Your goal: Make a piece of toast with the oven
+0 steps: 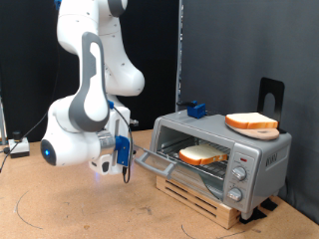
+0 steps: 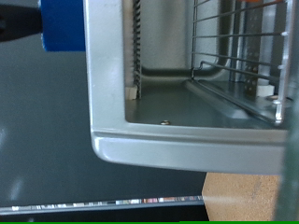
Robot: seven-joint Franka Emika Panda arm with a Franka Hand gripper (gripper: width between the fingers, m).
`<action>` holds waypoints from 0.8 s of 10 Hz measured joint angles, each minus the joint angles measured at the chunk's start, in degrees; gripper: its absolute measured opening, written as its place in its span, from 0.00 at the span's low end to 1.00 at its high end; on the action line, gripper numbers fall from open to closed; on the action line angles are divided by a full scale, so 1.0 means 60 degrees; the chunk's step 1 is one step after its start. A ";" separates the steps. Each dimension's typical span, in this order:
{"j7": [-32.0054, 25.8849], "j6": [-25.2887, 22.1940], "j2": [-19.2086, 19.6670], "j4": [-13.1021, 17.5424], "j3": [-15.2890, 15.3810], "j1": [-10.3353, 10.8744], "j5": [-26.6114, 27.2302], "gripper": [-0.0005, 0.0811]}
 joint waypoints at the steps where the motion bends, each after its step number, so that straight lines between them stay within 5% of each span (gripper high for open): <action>1: -0.0092 -0.0024 -0.0253 -0.0195 0.0139 0.0023 0.0015 1.00; 8: 0.0276 -0.0185 -0.2267 -0.1808 0.1061 0.0317 0.1509 1.00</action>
